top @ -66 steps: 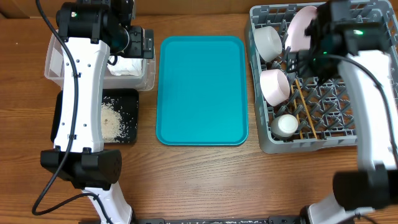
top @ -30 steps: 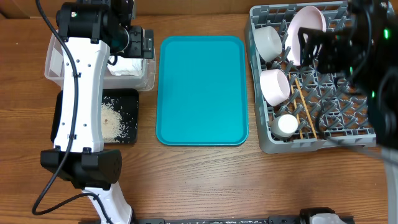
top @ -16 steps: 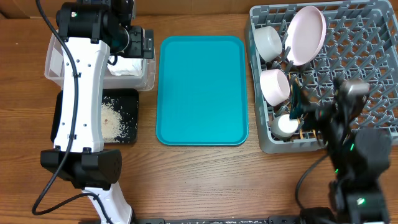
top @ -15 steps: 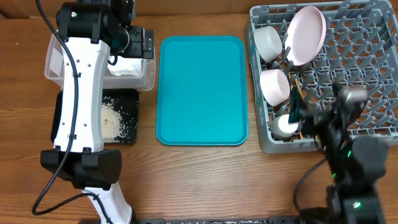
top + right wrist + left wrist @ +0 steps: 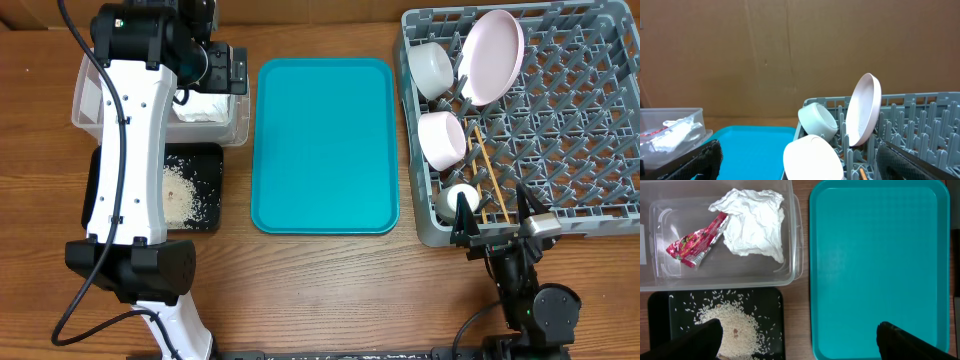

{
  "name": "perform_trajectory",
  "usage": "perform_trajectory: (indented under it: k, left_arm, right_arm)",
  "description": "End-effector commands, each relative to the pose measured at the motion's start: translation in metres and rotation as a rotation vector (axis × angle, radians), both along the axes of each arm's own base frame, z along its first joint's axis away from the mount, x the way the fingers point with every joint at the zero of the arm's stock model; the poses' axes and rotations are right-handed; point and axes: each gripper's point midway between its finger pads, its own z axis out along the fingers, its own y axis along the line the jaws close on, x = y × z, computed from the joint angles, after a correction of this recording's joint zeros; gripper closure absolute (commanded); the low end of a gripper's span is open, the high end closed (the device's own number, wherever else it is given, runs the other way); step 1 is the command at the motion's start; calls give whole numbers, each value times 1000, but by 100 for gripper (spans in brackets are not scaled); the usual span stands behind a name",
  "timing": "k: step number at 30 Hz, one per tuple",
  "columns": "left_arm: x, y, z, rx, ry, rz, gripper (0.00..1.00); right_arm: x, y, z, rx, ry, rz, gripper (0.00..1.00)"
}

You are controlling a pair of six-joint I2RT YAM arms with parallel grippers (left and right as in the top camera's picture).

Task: Sort waste into correct bins and load items into the dishwasher

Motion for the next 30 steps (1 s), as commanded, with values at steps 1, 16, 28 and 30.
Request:
perform_trajectory:
  k: [1,16,28,30]
  left_arm:
    - [1,-2,4,0,-15,13,0]
    - [1,-2,4,0,-15,13,0]
    - [1,-2,4,1,-15,13,0]
    - [1,-2,4,0,-15,13,0]
  right_arm:
    - [-1,-3,-6,6,-11,-13,0]
    - [-6,10,-53,3,150,57,0]
    - [-6,9,-53,100,170,62,0]
    - [-6,9,-53,100,170,62,0]
